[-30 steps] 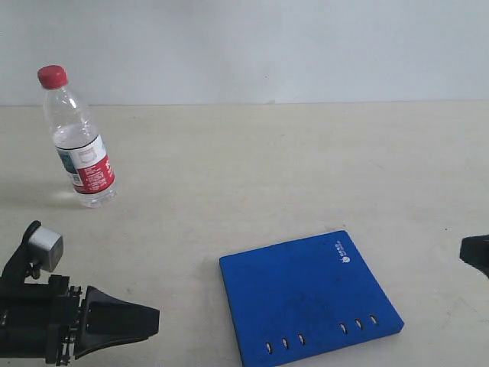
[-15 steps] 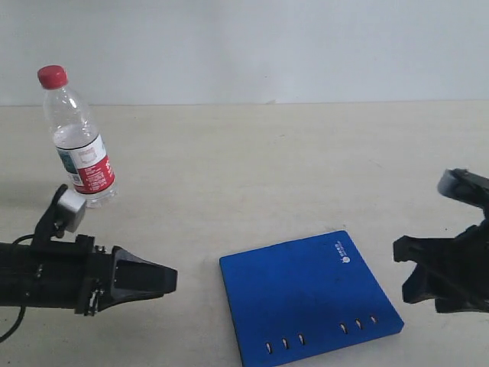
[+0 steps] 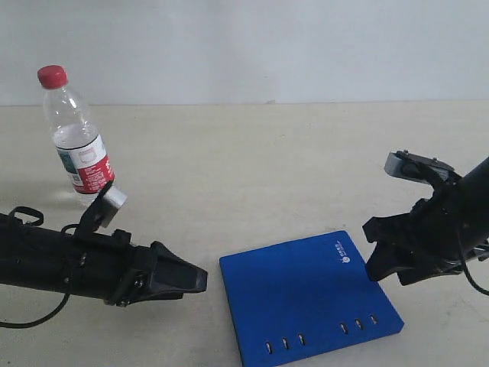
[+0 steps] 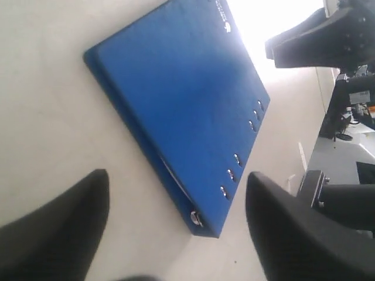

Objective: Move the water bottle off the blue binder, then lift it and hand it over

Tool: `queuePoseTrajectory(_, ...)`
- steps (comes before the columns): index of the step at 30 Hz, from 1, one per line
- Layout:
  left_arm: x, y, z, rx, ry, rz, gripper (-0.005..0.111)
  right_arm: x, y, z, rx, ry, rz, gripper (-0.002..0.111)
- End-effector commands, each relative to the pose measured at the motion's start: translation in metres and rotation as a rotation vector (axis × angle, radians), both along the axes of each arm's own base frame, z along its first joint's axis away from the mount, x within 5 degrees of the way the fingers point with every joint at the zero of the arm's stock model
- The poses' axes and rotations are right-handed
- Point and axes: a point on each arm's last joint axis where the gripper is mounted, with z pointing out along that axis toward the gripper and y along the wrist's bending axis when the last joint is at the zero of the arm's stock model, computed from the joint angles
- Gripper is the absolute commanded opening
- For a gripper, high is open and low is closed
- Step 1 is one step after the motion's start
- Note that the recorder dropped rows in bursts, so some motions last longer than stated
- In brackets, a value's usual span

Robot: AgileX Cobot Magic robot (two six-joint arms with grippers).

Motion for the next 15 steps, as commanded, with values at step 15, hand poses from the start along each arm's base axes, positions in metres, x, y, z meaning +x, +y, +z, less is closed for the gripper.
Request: queuePoseTrajectory(15, 0.001, -0.003, -0.002, -0.006, 0.035, 0.008, 0.065, 0.005, 0.001, -0.024, 0.017, 0.090, -0.054, 0.068)
